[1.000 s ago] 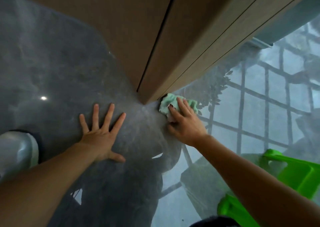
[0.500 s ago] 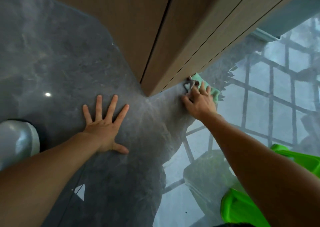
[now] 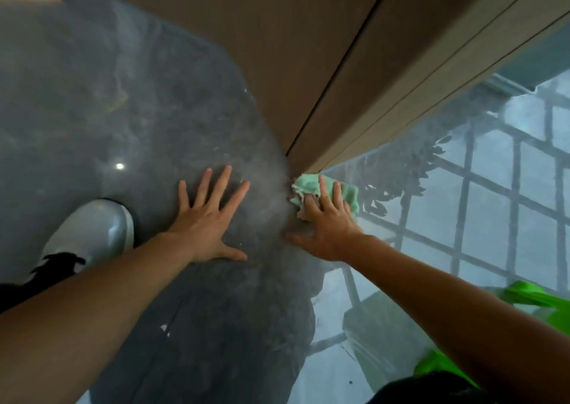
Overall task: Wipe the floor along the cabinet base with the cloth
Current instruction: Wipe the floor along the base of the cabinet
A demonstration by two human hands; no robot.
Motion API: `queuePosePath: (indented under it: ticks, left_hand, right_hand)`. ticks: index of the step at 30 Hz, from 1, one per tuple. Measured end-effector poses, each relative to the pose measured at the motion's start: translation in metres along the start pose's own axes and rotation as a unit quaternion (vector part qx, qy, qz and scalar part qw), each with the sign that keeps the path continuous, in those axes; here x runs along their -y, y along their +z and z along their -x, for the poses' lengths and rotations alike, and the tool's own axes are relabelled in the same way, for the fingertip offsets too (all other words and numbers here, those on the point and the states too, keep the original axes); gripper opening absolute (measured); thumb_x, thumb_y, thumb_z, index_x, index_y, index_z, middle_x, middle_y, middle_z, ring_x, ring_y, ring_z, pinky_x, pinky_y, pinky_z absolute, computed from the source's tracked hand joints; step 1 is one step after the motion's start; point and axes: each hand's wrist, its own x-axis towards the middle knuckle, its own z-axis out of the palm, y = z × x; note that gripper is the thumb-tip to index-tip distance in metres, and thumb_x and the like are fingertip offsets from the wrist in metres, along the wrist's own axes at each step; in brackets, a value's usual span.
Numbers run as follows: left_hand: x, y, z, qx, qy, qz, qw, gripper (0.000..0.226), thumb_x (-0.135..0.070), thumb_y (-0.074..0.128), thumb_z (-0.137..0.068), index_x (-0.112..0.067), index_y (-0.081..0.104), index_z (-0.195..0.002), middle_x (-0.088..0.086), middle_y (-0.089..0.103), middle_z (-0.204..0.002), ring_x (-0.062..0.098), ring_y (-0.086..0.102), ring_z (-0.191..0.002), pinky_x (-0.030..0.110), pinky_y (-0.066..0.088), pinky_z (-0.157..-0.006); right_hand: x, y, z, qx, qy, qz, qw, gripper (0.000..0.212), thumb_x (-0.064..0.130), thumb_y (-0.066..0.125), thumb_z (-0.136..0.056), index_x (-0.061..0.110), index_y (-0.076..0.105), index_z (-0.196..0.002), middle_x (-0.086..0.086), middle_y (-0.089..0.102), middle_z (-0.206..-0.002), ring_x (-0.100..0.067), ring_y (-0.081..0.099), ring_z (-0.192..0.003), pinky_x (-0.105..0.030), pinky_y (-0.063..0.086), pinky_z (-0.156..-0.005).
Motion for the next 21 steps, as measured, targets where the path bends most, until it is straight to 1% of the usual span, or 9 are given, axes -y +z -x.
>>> queuePosePath:
  ticks: [2,4,6,9,11,13,16,18,21]
  left_hand:
    - [0.020,-0.007,0.005,-0.010,-0.108,0.064,0.992,0.150,-0.097,0.054,-0.034,-0.044,-0.049,-0.129,0.001,-0.059,-0.142,0.046,-0.038,-0.140,0.077,-0.010,-0.109]
    - [0.033,-0.011,0.006,0.005,-0.168,0.103,0.980,0.154,-0.100,0.051,-0.029,-0.041,-0.055,-0.123,0.003,-0.065,-0.134,0.047,-0.044,-0.136,0.080,-0.010,-0.106]
    - [0.037,-0.012,0.003,0.019,-0.159,0.116,0.980,0.156,-0.100,0.052,-0.027,-0.039,-0.059,-0.119,0.003,-0.070,-0.129,0.046,-0.054,-0.126,0.081,-0.013,-0.103]
    - [0.040,-0.008,-0.005,0.021,-0.149,0.122,0.981,0.160,-0.100,0.051,-0.023,-0.037,-0.057,-0.124,0.004,-0.070,-0.129,0.040,-0.066,-0.109,0.081,-0.018,-0.100]
    - [0.043,-0.004,-0.007,0.015,-0.150,0.117,0.982,0.160,-0.100,0.048,-0.023,-0.035,-0.053,-0.129,0.006,-0.067,-0.133,0.040,-0.067,-0.110,0.081,-0.019,-0.099]
    - [0.043,0.002,-0.012,0.016,-0.152,0.100,0.983,0.159,-0.101,0.045,-0.025,-0.034,-0.051,-0.132,0.008,-0.066,-0.135,0.042,-0.065,-0.113,0.081,-0.021,-0.096]
    - [0.044,0.005,-0.013,0.016,-0.149,0.106,0.983,0.158,-0.101,0.043,-0.025,-0.033,-0.050,-0.133,0.009,-0.066,-0.134,0.043,-0.065,-0.114,0.082,-0.022,-0.093]
    - [0.045,0.009,-0.016,0.015,-0.145,0.109,0.983,0.158,-0.103,0.039,-0.022,-0.034,-0.050,-0.132,0.007,-0.066,-0.135,0.042,-0.065,-0.114,0.083,-0.018,-0.096]
    - [0.046,0.007,-0.013,0.011,-0.147,0.111,0.983,0.157,-0.105,0.030,-0.016,-0.035,-0.052,-0.130,0.007,-0.065,-0.136,0.042,-0.064,-0.116,0.083,-0.015,-0.097]
  right_hand:
    - [0.029,0.012,0.009,0.021,-0.038,0.008,0.999,0.101,0.085,0.037,-0.070,0.031,0.007,-0.149,-0.008,-0.027,-0.159,-0.042,-0.028,-0.140,-0.064,0.000,-0.115]
    - [0.052,0.017,0.008,0.028,-0.067,0.023,0.997,0.104,0.089,0.029,-0.067,0.029,0.007,-0.150,-0.009,-0.031,-0.157,-0.042,-0.032,-0.139,-0.064,-0.002,-0.115]
    - [0.066,0.014,-0.002,0.025,-0.058,0.010,0.998,0.106,0.089,0.023,-0.070,0.025,0.006,-0.151,-0.012,-0.032,-0.157,-0.042,-0.033,-0.139,-0.064,-0.005,-0.115]
    - [0.083,0.005,-0.032,-0.013,-0.079,-0.026,0.996,0.106,0.087,0.023,-0.072,0.019,0.010,-0.151,-0.014,-0.028,-0.158,-0.039,-0.032,-0.140,-0.063,-0.005,-0.116]
    - [0.095,-0.006,-0.061,-0.056,-0.091,-0.016,0.994,0.108,0.088,0.026,-0.072,0.016,0.011,-0.151,-0.016,-0.024,-0.159,-0.037,-0.030,-0.141,-0.059,-0.007,-0.114]
    - [0.106,-0.026,-0.104,-0.099,-0.113,0.013,0.989,0.103,0.083,0.029,-0.076,0.014,0.018,-0.151,-0.016,-0.019,-0.161,-0.036,-0.024,-0.144,-0.054,-0.007,-0.115]
    - [0.132,-0.072,-0.180,-0.131,-0.105,-0.011,0.986,0.095,0.076,0.038,-0.082,0.013,0.020,-0.152,-0.015,-0.012,-0.162,-0.035,-0.017,-0.147,-0.052,-0.002,-0.118]
    - [0.151,-0.109,-0.231,-0.114,-0.091,-0.011,0.989,0.095,0.074,0.041,-0.083,0.014,0.017,-0.153,-0.014,-0.010,-0.163,-0.037,-0.014,-0.147,-0.051,-0.001,-0.118]
    - [0.170,-0.143,-0.271,-0.067,-0.084,-0.013,0.994,0.086,0.070,0.034,-0.089,0.017,0.014,-0.154,-0.014,-0.009,-0.163,-0.039,-0.011,-0.147,-0.051,-0.005,-0.117]
